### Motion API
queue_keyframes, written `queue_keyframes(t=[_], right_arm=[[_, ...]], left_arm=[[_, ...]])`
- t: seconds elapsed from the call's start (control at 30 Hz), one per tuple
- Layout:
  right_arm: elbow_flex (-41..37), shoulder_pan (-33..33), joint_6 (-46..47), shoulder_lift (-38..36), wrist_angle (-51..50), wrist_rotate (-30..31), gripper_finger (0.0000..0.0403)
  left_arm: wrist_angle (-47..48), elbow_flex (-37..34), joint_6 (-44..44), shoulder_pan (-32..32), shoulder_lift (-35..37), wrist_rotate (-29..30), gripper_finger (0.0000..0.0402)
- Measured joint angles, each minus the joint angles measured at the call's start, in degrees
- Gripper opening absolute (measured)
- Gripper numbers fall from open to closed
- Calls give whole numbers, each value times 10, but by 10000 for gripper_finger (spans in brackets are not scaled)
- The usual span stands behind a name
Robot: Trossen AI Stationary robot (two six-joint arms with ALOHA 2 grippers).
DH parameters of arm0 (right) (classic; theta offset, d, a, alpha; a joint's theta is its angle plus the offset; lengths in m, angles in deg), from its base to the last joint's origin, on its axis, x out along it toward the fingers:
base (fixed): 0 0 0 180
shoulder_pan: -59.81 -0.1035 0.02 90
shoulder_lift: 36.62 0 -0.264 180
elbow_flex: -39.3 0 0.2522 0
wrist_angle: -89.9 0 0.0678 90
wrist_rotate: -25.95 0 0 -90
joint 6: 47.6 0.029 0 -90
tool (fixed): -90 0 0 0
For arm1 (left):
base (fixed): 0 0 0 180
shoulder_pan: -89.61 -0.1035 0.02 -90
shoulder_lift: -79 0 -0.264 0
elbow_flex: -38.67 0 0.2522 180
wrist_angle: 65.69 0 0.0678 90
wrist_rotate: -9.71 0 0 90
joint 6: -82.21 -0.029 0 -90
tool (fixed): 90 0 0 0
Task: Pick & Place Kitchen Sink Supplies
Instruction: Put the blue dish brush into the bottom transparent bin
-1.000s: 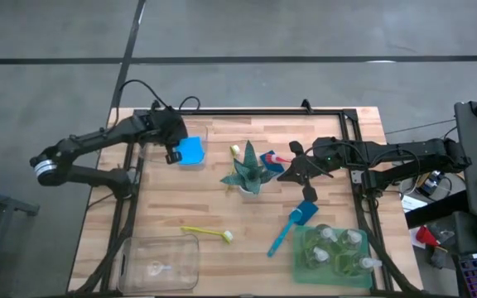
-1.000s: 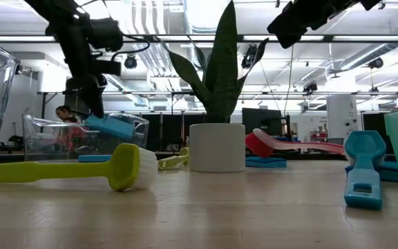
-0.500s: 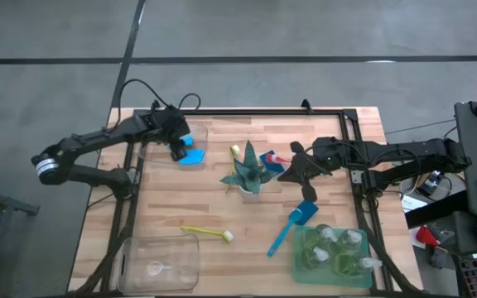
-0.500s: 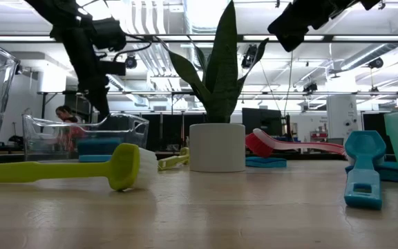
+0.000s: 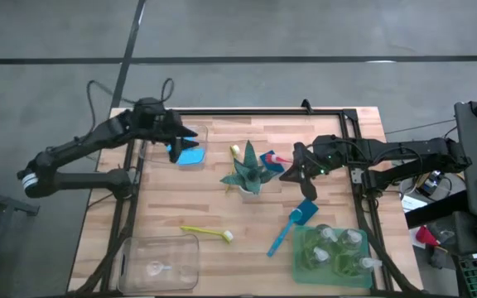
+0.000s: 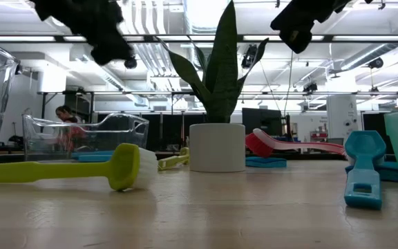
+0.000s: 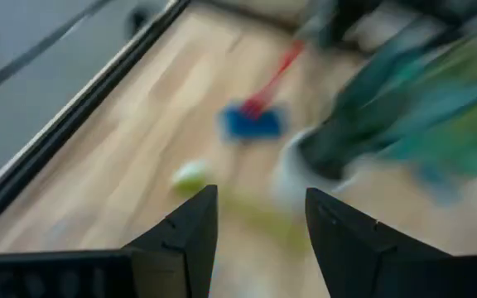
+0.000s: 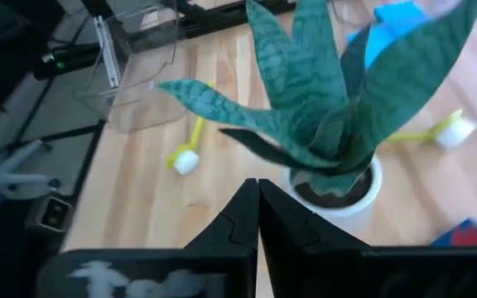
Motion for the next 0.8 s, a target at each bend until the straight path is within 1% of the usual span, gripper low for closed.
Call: queue_keyframes(t=[0.07,0.17,0.23,0.37,0.47,0.53,0.73,0.8], right_arm=[[0,0,16,0,-4,-18,8],[0,-2,19,0,5,-70,9],[1,-16,7,0,24,-85,9],[1,-58,-51,12,65,-87,25],[3,-84,-95,23,91,-87,48],[15,-96,-115,33,91,-83,68],[41,-126,-175,72,70,-68,141],[59,-136,-187,93,46,-42,167]], left_arm=[[-58,-10,27,14,26,-43,174],[-147,-26,56,45,60,-87,174],[-215,-41,74,72,77,-93,175],[-332,-74,96,127,97,-95,173],[-382,-93,103,148,101,-88,172],[-396,-102,114,154,101,-86,172],[-422,-127,140,178,99,-92,172],[-448,-142,141,189,97,-92,172]])
